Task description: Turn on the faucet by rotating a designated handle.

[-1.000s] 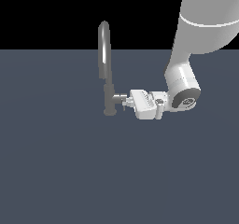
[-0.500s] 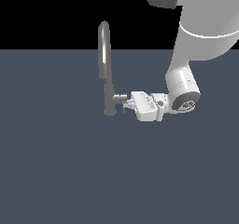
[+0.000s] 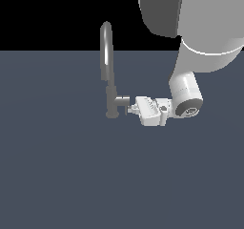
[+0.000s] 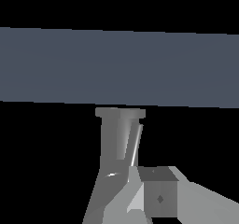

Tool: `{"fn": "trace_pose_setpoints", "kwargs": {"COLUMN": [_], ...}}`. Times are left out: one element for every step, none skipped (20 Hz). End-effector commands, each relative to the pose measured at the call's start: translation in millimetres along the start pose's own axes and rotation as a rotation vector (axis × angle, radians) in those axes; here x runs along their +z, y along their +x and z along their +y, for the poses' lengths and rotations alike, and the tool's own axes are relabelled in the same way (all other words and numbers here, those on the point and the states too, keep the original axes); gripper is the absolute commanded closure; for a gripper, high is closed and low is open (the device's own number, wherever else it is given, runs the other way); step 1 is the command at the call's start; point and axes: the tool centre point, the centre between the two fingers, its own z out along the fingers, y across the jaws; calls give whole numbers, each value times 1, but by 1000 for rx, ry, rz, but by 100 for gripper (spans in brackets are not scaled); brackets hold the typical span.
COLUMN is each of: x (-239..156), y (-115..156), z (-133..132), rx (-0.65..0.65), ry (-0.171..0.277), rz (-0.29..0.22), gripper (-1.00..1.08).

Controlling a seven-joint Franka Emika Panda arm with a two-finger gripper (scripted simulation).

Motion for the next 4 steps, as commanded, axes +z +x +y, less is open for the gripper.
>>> {"fn": "trace_pose_setpoints", "kwargs": {"x": [14, 14, 14, 14], "y": [22, 24, 27, 27], "z": [2, 1, 1, 1], "rx": [27, 30, 32, 32], "ry": [-7, -6, -5, -5], "rz": [-5, -4, -4, -4], "gripper": [108, 108, 108, 108]}}
